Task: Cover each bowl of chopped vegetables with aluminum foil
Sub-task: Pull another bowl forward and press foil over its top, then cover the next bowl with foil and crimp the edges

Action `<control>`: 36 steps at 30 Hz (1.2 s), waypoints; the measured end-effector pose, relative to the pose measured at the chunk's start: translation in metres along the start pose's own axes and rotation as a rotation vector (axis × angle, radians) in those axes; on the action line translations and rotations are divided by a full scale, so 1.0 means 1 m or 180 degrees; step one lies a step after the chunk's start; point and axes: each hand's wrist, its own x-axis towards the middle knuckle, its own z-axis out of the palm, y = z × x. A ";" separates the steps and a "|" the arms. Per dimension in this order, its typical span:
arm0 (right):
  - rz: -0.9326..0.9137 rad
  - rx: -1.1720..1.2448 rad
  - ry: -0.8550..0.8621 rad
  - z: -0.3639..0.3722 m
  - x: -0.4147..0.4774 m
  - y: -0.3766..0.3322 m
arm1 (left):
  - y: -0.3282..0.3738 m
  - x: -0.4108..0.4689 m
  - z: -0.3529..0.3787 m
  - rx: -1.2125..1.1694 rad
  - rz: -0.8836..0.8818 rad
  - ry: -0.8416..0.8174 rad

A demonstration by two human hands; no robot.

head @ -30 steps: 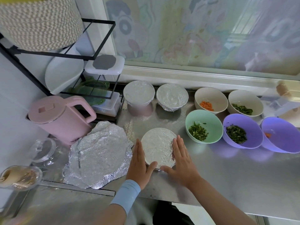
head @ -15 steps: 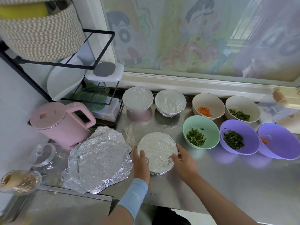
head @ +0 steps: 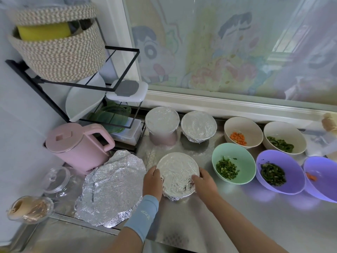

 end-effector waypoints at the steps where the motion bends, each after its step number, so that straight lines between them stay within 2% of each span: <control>1: -0.0022 0.0067 -0.0037 0.001 0.004 -0.006 | 0.004 0.009 -0.001 0.0104 0.0053 -0.0026; 5: -0.0033 0.0194 -0.0056 0.006 0.027 -0.033 | 0.024 0.048 -0.002 0.0442 0.0155 -0.0178; 11: -0.0021 0.0213 -0.0069 0.010 0.061 -0.060 | 0.044 0.088 -0.006 0.0124 -0.0023 -0.0167; 17: 0.0093 0.0020 -0.0017 0.011 0.073 -0.060 | 0.045 0.095 -0.002 0.0114 0.0033 -0.0181; 21: -0.0050 -0.0171 -0.0013 0.004 0.064 -0.063 | 0.049 0.087 -0.004 0.0460 0.0108 -0.0153; 26: -0.0303 -0.0703 0.0265 -0.027 0.040 -0.062 | 0.076 0.060 0.000 0.0701 0.0959 0.0297; 30: -0.0513 -0.0955 0.0539 -0.068 0.022 -0.055 | 0.097 0.030 0.031 0.0727 0.1297 -0.0144; 33: -0.0413 -0.1300 0.0731 -0.103 0.019 -0.039 | 0.103 0.009 0.064 0.0784 0.1111 -0.0809; 36: -0.0329 -0.1777 0.0772 -0.138 0.026 -0.025 | 0.104 -0.006 0.095 0.1184 0.0969 -0.1314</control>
